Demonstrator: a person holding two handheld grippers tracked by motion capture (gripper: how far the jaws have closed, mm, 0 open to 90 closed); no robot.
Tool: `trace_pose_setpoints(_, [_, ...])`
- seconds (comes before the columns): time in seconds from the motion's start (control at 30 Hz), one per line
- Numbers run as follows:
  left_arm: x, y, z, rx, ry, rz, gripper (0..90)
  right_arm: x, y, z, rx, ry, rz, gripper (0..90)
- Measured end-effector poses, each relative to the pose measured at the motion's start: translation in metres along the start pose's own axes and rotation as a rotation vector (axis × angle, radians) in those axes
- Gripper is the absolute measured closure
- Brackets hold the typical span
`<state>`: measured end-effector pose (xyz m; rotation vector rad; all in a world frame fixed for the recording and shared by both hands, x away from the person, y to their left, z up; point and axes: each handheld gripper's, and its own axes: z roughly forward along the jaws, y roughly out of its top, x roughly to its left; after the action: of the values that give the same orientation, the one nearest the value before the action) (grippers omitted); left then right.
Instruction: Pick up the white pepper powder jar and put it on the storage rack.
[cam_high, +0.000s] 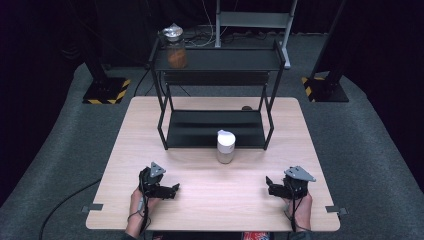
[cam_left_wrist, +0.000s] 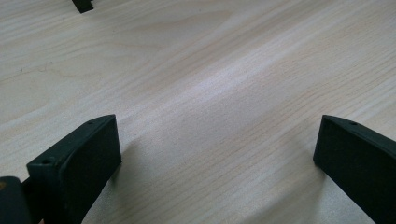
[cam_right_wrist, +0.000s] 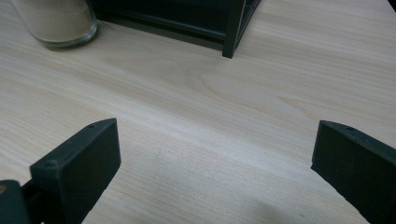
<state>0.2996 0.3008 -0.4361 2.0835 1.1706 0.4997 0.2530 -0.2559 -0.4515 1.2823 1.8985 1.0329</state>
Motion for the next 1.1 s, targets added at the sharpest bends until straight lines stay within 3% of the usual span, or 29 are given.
trace_pose_setpoints(0.13, [0.000,0.000,0.000,0.001,-0.001,-0.001,0.1,0.005,0.002,0.001,0.013,-0.023,-0.010,0.0])
trace_pose_setpoints(0.27, [0.000,0.000,0.000,0.001,-0.001,0.000,0.2,0.021,0.004,0.002,0.020,-0.085,-0.074,0.0])
trace_pose_setpoints(0.4, [0.001,0.000,0.000,0.001,-0.002,-0.002,0.2,0.025,0.010,0.003,0.002,-0.029,-0.039,0.0])
trace_pose_setpoints(0.47, [0.001,0.000,0.000,0.001,-0.002,-0.001,0.2,0.033,0.020,0.006,0.002,-0.003,-0.059,0.0])
trace_pose_setpoints(0.5, [0.001,0.000,0.000,0.001,-0.002,-0.002,0.2,0.044,0.032,0.013,0.006,0.011,-0.098,0.0])
trace_pose_setpoints(0.57, [0.000,0.000,0.000,0.001,-0.002,-0.001,0.2,0.049,0.038,0.018,0.005,0.020,-0.109,0.0])
trace_pose_setpoints(0.73, [0.001,0.000,0.000,0.001,-0.002,-0.002,0.2,0.063,0.062,0.047,0.000,0.109,-0.123,0.0])
trace_pose_setpoints(0.87, [0.001,0.000,0.000,0.001,-0.002,-0.002,0.2,0.074,0.073,0.071,-0.046,0.153,-0.120,0.0])
trace_pose_setpoints(1.1, [0.001,0.000,0.000,0.001,-0.002,-0.002,0.2,0.078,0.089,0.107,-0.064,0.234,-0.115,0.0])
